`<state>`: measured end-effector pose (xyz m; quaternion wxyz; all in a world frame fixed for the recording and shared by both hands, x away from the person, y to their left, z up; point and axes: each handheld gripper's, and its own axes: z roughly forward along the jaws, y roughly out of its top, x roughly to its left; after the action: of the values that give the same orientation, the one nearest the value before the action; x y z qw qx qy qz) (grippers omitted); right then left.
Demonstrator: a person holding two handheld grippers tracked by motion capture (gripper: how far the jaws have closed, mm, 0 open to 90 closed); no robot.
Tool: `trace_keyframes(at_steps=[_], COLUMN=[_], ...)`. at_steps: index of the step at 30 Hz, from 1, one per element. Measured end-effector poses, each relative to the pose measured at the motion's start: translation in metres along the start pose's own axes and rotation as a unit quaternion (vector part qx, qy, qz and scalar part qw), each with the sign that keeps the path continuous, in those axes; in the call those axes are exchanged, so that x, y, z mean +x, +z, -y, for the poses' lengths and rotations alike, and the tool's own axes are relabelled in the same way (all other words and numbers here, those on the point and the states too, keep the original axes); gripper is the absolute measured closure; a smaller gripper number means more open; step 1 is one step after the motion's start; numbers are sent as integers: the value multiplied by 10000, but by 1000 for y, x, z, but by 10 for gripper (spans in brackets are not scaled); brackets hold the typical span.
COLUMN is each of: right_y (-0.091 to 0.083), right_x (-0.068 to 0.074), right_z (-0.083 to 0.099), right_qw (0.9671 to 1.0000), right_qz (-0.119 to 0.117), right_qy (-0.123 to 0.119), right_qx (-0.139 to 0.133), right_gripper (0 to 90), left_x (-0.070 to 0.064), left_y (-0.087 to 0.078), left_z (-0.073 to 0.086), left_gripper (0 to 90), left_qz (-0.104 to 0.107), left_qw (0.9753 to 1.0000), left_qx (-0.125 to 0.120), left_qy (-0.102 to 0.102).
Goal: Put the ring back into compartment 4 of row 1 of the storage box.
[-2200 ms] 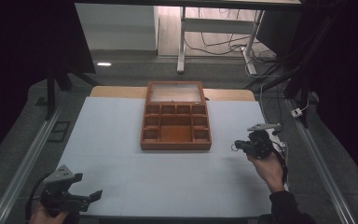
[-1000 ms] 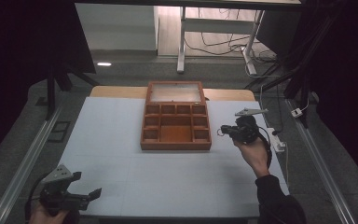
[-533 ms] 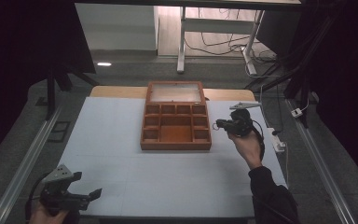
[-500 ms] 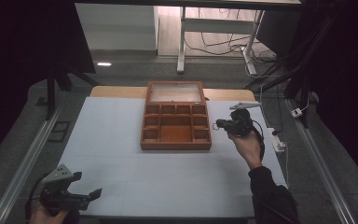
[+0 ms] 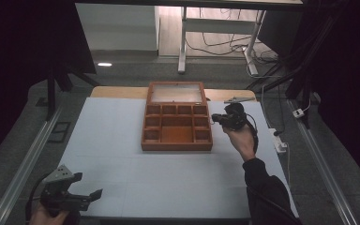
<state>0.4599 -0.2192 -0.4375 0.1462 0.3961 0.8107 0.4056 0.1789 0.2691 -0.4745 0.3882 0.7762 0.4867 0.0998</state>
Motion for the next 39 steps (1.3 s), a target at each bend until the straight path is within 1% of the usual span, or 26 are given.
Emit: trace_keyframes(at_steps=[11,13,14,17,18,28,29,30,35,39], right_y=[19,25,25,34,34,57,61,61,72,83], right_x=[-4,-4,-4,-5,-5,-6,-7,-7,-9,-9], right_z=[-11,-14,-14,-19,-19,-30,-31,-31,-32,-32], right_qw=[10000,9999,9999,9999,9999,9998,9998,9998,9998,9997], right_qz=[36,65,65,100,100,166,177,177,179,202], right_qy=[-86,-90,-90,-98,-98,-114,-105,-105,-70,-126], right_qx=[12,6,6,-22,-22,-45,-48,-48,-60,-16], right_gripper=[864,865,865,865,865,865,864,864,864,864], left_x=[0,0,0,0,0,0,0,0,0,0], left_y=[1,1,1,1,1,1,1,1,1,1], left_z=[0,0,0,0,0,-1,-1,-1,-1,-1], left_gripper=[5,5,5,6,6,5,5,5,5,5], left_qz=[-1,-2,-2,-2,3,12,14,12,5,-7], left_qw=[10000,10000,10000,10000,10000,10000,10000,10000,10000,10000], left_qx=[14,16,16,11,14,29,30,32,37,42], left_qy=[7,8,9,8,7,4,5,5,5,2])
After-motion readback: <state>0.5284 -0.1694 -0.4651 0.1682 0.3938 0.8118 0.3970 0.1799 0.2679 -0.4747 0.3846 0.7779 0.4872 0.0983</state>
